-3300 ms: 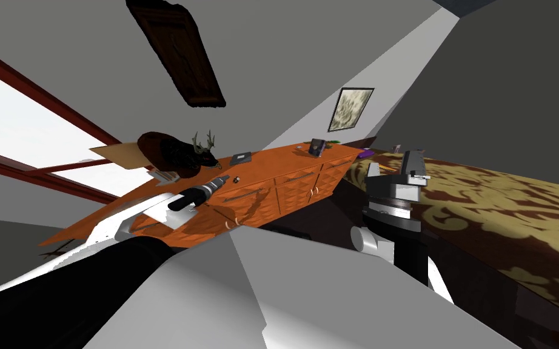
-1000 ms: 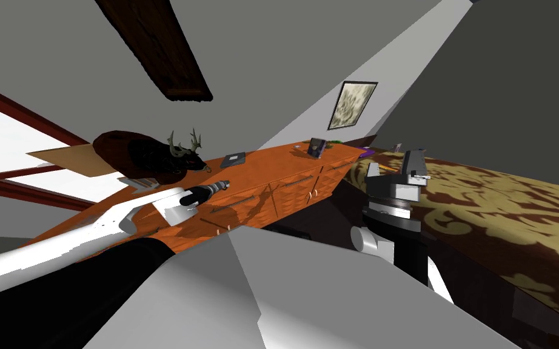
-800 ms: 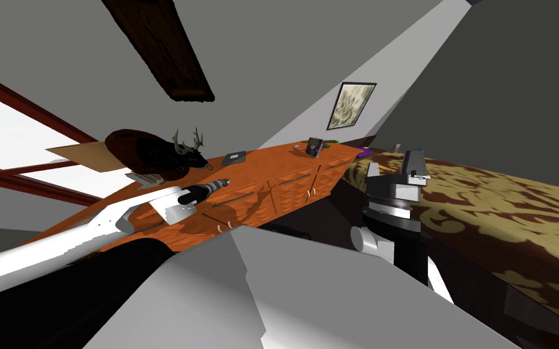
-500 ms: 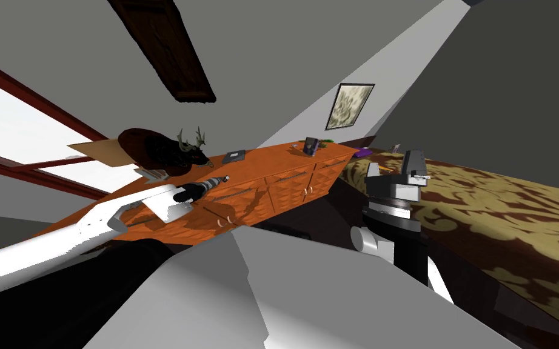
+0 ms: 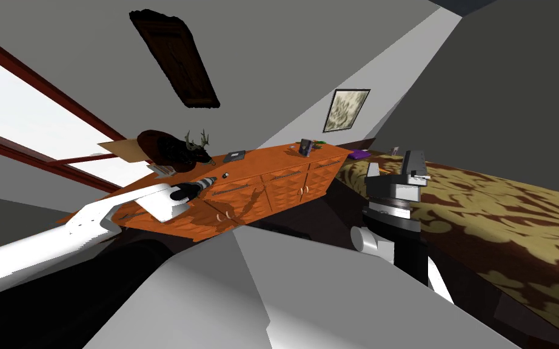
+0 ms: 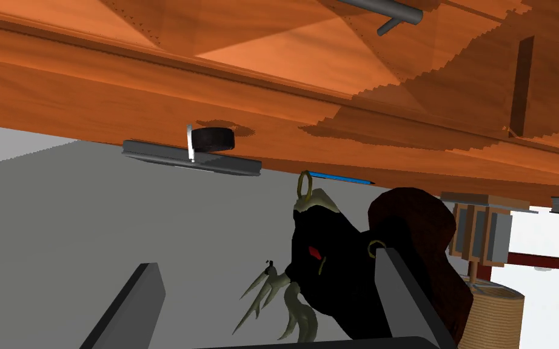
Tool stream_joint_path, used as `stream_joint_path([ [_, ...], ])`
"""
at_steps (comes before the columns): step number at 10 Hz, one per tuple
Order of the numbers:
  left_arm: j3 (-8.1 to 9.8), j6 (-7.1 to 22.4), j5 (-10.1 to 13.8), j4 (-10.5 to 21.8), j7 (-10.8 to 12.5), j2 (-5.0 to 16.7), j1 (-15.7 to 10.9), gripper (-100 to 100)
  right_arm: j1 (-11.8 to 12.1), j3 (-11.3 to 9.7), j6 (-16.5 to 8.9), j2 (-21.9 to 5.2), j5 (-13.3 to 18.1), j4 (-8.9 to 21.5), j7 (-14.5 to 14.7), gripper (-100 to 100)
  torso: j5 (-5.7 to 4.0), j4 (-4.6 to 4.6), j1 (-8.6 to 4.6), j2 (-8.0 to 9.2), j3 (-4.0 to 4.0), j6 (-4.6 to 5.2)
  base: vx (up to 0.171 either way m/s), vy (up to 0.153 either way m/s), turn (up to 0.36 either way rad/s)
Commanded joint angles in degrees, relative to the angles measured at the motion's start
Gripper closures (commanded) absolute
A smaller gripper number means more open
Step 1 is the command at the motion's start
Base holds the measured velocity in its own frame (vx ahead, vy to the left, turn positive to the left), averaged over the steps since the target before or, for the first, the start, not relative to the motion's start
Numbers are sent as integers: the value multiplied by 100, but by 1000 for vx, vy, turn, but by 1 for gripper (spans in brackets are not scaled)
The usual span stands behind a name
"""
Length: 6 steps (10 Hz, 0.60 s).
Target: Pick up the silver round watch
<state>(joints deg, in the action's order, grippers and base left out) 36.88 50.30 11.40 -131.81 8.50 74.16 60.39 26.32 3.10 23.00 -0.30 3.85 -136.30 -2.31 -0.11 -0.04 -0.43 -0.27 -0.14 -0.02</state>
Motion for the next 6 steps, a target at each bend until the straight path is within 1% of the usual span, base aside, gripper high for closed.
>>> stream_joint_path([
  [1,-172,133,-20,66,-123,55,-47,-100,0,0,0,0,0,0,0,0,0,0,0,0,0,0,194,-32,48],
  [2,-229,160,-24,87,-167,74,-55,-100,1,1,0,-1,0,0,0,0,6,-9,24,-33,-20,2,194,23,19],
  [3,-352,213,-32,125,-259,119,-72,-100,1,1,0,-1,0,0,0,0,12,-13,48,-45,-29,3,210,60,35],
  [4,-416,239,-37,142,-305,143,-81,-100,1,2,0,-2,0,0,0,0,16,-15,65,-55,-34,2,182,50,25],
  [5,-543,287,-48,173,-394,191,-99,-100,1,2,0,-2,0,0,0,0,17,-15,66,-49,-32,3,221,63,35],
  [6,-600,308,-53,187,-433,213,-107,-100,2,2,0,-2,0,0,0,0,18,-16,71,-59,-37,2,223,7,21],
])
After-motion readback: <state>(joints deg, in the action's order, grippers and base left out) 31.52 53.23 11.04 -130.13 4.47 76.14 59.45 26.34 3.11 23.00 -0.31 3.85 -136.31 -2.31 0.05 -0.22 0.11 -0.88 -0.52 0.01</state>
